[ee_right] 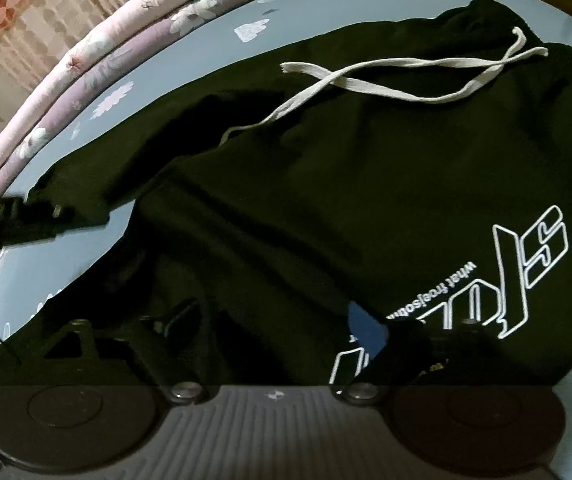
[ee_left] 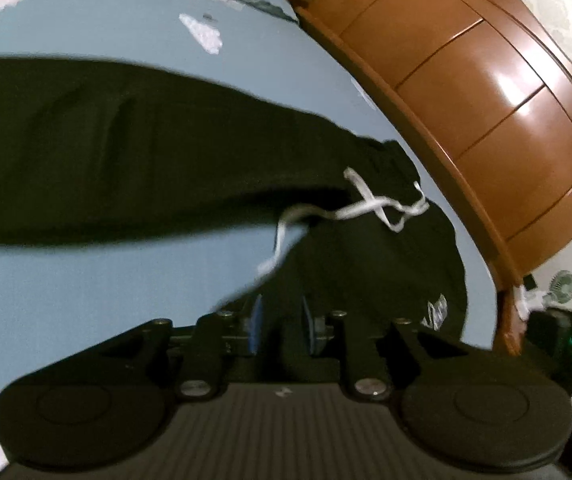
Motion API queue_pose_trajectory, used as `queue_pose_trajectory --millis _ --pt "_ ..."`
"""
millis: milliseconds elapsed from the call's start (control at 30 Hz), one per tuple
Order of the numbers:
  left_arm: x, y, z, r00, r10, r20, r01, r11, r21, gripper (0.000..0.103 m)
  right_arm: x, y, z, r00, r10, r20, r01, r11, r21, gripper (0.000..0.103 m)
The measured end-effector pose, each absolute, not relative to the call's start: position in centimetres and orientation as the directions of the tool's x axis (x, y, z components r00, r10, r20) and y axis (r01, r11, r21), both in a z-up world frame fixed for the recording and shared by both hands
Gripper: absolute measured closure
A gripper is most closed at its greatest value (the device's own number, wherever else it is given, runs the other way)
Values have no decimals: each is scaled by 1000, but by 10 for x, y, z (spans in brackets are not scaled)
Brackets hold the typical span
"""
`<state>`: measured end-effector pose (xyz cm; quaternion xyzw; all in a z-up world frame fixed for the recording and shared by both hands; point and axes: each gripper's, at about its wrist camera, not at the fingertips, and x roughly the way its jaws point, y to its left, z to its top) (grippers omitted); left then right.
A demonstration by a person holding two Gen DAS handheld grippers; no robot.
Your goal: Fold clothes
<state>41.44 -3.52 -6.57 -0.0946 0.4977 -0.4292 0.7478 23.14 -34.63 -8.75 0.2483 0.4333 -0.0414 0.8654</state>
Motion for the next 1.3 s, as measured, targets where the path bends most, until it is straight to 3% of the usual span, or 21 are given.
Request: queue_pose_trajectory --millis 167,500,633,1000,1200,1300 --pt "395 -22 -88 197 -612 -766 505 733 -456 79 236 -338 -91 620 161 -768 252 886 389 0" --pt "369 10 -88 295 -536 -791 376 826 -419 78 234 -331 -96 631 137 -764 222 911 347 0" --pt "359 0 -79 347 -488 -801 359 858 -368 79 231 -316 -100 645 99 -758 138 960 243 0" --pt "326 -13 -59 393 -456 -799 316 882 -349 78 210 -369 -50 732 174 -659 47 952 304 0" --pt "310 -18 -58 416 -408 -813 236 912 -336 78 258 -415 -38 746 199 -636 -48 968 246 0" --pt "298 -16 -54 441 -376 -815 186 927 -327 78 296 -434 -41 719 273 -639 -95 950 298 0"
